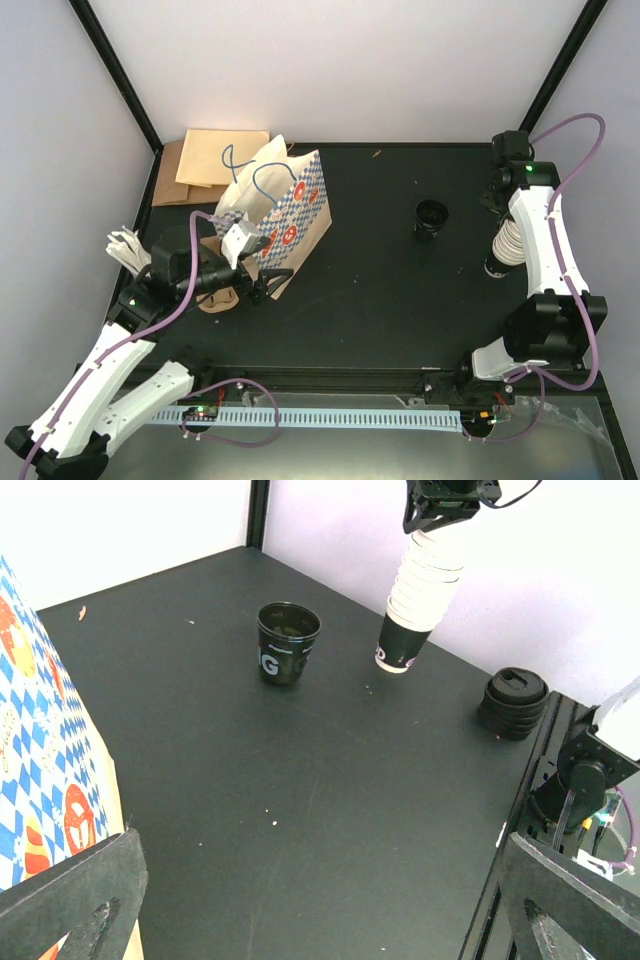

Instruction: Pack the takeout coffee

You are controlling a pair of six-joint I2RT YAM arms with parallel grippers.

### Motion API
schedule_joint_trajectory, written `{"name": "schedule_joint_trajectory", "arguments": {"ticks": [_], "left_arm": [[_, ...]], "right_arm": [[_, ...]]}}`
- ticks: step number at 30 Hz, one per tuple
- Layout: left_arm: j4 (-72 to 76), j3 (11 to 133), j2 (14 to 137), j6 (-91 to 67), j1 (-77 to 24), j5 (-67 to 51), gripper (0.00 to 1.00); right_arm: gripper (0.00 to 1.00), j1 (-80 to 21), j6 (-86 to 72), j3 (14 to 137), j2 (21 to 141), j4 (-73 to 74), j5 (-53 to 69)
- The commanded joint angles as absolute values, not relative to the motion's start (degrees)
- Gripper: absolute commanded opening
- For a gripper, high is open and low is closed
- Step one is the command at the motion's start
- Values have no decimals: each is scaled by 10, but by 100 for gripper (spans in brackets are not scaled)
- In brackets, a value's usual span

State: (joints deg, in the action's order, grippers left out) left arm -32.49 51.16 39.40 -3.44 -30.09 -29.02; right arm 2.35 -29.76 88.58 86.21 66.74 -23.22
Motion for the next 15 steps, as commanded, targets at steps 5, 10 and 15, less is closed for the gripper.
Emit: {"name": "schedule_joint_trajectory", "arguments": {"ticks": [5,10,15], "left_arm": [[-313,522,404,-21,-303,-296,99],[-315,523,404,-21,-303,-292,99],[-316,522,403,-21,-303,-285,99]], "right_arm": [[22,27,-303,871,864,655,-250],[21,30,-305,863,865,653,-249],[16,33,-305,857,861,649,-244]]}}
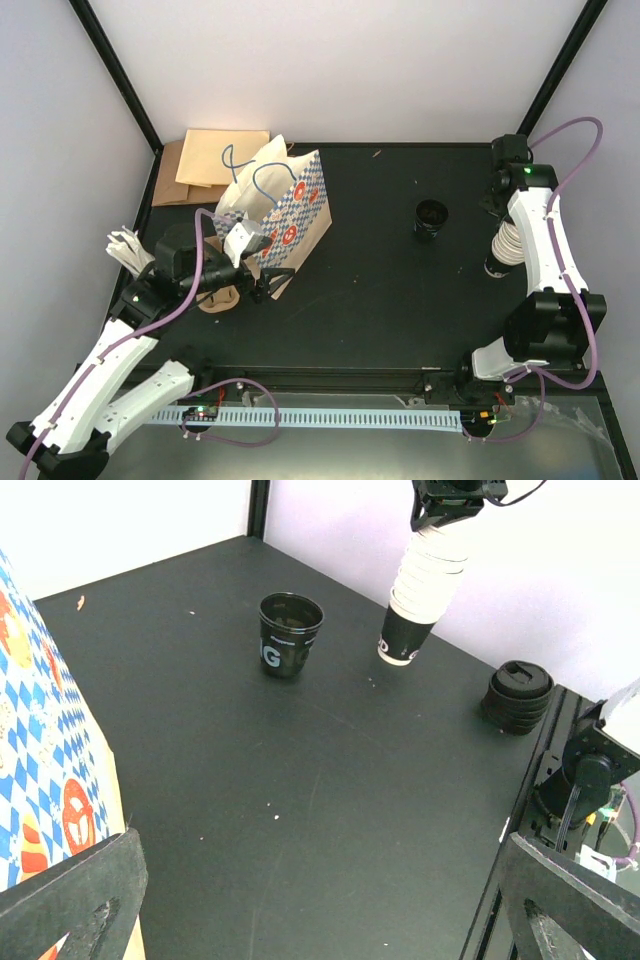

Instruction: Pack the takeout coffee

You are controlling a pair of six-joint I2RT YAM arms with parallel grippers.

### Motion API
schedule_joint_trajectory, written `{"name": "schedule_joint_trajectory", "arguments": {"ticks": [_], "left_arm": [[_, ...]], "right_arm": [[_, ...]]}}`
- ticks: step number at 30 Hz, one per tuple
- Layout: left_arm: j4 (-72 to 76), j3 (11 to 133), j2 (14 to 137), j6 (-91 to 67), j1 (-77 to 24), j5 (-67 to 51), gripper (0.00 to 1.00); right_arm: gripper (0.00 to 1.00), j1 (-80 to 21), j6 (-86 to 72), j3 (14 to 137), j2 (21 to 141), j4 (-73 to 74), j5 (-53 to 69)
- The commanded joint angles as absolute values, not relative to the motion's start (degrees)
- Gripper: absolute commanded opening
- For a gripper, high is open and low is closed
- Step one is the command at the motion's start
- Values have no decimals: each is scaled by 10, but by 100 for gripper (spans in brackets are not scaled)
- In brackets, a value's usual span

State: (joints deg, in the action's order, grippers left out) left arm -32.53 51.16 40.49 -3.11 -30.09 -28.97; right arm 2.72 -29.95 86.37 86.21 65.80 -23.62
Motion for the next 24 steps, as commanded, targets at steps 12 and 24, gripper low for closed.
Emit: {"name": "schedule_joint_trajectory", "arguments": {"ticks": [12,24], "left_arm": [[-319,522,403,-24,-303,-282,99],[-319,524,405,-28,-303,-286,99]], "right_arm": [[2,33,-310,866,837,666,-257],[2,33,-301,940,831,724,-261]]}}
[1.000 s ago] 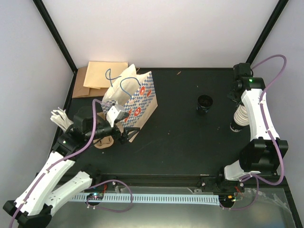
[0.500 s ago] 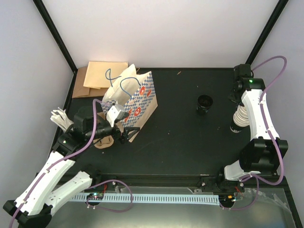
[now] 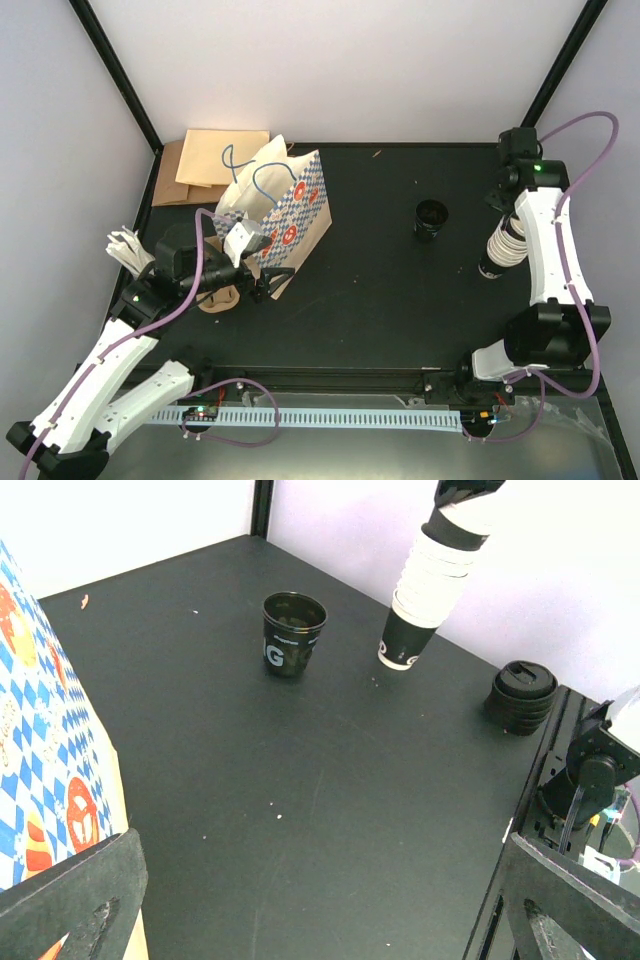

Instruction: Pack the takeout coffee

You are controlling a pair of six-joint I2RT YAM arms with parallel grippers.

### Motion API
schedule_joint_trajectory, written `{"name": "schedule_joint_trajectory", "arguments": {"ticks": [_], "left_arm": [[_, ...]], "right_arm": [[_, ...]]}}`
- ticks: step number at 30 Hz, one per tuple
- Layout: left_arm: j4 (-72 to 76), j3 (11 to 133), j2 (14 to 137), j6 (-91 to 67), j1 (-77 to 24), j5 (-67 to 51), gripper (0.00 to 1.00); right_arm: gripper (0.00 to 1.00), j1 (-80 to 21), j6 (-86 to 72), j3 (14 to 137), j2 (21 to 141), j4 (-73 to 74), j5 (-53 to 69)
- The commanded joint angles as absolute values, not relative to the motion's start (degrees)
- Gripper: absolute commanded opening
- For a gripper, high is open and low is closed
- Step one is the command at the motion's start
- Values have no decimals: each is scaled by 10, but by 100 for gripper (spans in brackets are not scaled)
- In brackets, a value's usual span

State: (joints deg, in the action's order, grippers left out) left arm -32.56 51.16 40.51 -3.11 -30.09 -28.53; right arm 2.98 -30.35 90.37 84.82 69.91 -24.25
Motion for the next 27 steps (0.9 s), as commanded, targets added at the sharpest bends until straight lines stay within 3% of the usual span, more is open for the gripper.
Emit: {"name": "schedule_joint_trajectory", "arguments": {"ticks": [1,13,18,23,27], "left_arm": [[-319,524,405,-28,-303,-286,99],[-318,525,407,-33,-303,-288,99],[-320,531,413,-38,-303,-294,99],[-324,537,422,-46,-303,-299,99],[-324,540,432,-59,-303,-313,99]], "right_arm": [[2,33,-301,948,832,728,-263],[1,25,-270,1163,840,849,-245],[1,-36,-235,1236,829,869,-215],[1,-114,-219,1238,813,855,-133],[1,-228,-231,1168,802,821,-136]]}}
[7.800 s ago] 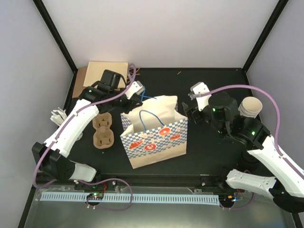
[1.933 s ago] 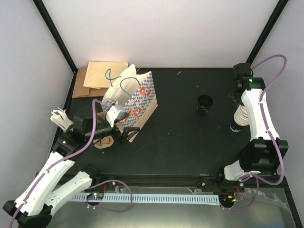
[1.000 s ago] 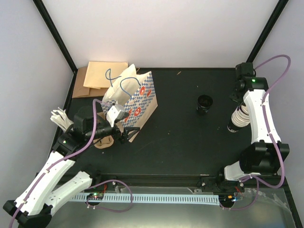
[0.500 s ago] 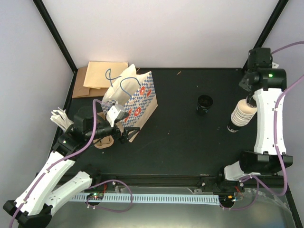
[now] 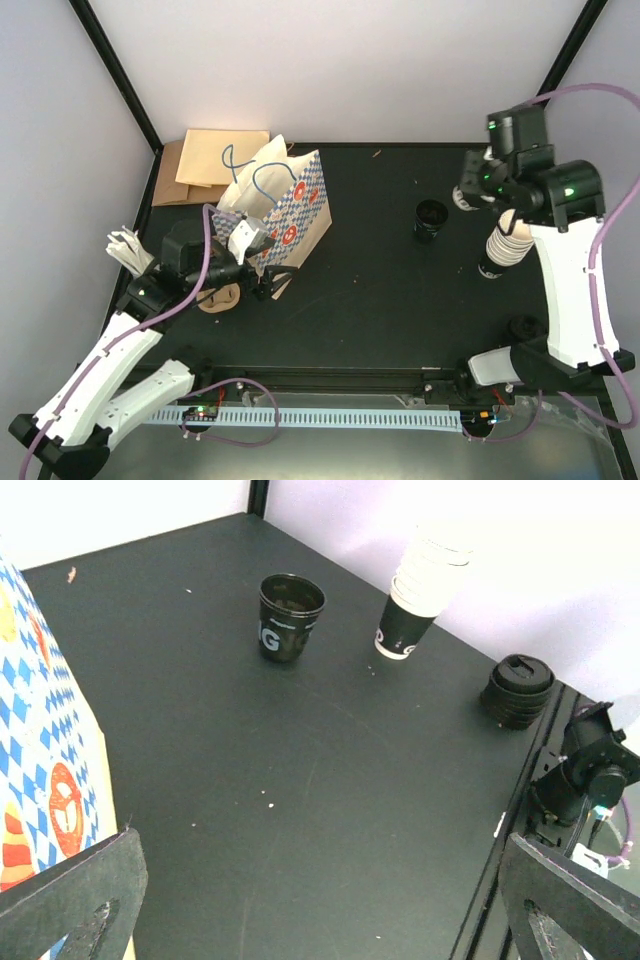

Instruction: Pack the takeout coffee

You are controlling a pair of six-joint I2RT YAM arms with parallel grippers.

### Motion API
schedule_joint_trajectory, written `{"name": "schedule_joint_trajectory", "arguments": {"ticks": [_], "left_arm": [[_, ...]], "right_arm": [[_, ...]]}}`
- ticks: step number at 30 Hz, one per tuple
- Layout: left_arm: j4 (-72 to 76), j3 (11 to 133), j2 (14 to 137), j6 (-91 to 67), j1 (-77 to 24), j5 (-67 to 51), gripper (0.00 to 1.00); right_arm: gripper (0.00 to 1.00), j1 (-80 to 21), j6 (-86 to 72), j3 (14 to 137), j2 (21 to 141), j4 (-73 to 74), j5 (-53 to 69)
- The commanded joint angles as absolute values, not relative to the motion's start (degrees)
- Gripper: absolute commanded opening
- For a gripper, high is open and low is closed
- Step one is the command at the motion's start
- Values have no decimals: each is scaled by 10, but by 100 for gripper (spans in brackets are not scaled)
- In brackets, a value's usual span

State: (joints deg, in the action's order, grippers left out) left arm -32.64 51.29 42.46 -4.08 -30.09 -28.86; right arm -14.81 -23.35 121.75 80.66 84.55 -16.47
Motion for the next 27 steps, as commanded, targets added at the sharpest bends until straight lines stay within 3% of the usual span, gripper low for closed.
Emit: {"name": "schedule_joint_trajectory", "arguments": {"ticks": [1,8,12,19,27], "left_arm": [[-326,541,436,-61,-303,-315,99],[-347,561,446,-69,-303,-302,99],[-348,565,443,-80,-303,-295,99],[-349,562,437,-98,-304,-286,99],[-342,546,422,-115,-304,-283,99]], "right_arm": [[1,-257,-238,1142,797,807,-142],[1,-389,-267,901,742,633,-115],[1,-465,-287,803,750,570,-160],[1,-556,-309,719,801,489,-218],[1,-589,-318,678,860,432,-216]]}}
